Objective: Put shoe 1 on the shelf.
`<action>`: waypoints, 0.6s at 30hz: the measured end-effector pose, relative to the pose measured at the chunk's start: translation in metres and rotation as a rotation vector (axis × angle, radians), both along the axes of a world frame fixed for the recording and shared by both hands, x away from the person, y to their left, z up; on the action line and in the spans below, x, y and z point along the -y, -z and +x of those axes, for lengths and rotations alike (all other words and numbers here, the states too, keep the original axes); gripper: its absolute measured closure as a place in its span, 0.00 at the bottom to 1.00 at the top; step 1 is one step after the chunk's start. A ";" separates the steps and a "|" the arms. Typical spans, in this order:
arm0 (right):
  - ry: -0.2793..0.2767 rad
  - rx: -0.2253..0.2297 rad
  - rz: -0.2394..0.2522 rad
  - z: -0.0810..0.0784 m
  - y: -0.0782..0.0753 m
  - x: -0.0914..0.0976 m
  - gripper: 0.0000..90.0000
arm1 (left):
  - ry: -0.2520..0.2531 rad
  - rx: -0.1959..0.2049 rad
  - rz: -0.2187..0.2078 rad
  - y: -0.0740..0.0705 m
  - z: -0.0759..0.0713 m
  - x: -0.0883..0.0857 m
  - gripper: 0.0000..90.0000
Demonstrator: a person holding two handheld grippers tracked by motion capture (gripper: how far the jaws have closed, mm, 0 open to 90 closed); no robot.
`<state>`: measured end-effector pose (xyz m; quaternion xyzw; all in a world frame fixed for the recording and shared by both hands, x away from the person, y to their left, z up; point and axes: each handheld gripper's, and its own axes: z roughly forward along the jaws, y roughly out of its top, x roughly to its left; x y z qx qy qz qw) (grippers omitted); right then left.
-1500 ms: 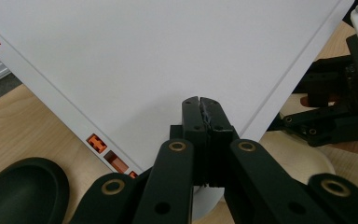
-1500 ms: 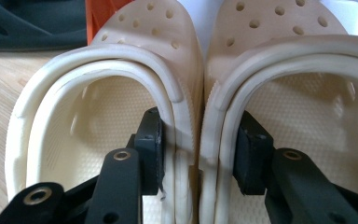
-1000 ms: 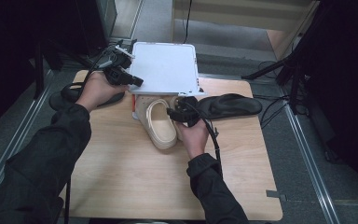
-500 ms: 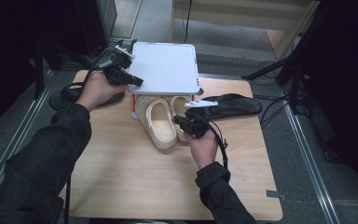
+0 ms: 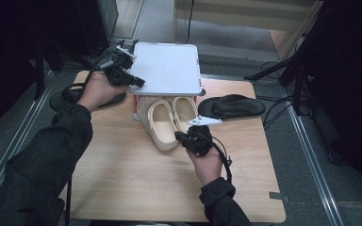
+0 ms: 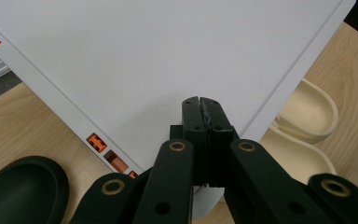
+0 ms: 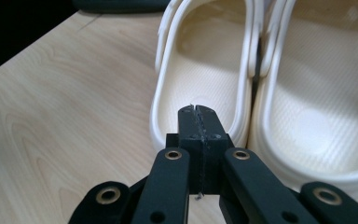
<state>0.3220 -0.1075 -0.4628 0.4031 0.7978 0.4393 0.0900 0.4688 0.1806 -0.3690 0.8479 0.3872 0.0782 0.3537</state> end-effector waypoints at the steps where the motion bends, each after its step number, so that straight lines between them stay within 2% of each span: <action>1: -0.004 -0.003 -0.005 -0.002 0.001 0.000 1.00 | -0.003 -0.002 -0.001 0.000 0.000 0.000 1.00; 8: -0.026 -0.019 -0.027 -0.017 0.014 0.002 1.00 | -0.003 -0.001 0.001 0.000 0.000 0.001 1.00; 9: -0.026 -0.019 -0.028 -0.018 0.017 0.002 1.00 | 0.006 -0.002 0.012 -0.001 0.000 0.000 1.00; 11: -0.028 -0.024 -0.033 -0.020 0.022 0.002 1.00 | -0.002 -0.002 0.002 0.000 0.000 0.001 1.00; 17: -0.035 -0.040 -0.057 -0.021 0.037 -0.003 1.00 | -0.001 -0.003 0.008 -0.001 0.000 0.001 1.00; 18: -0.035 -0.042 -0.048 -0.021 0.039 -0.004 1.00 | -0.002 -0.002 0.009 -0.001 0.000 0.001 1.00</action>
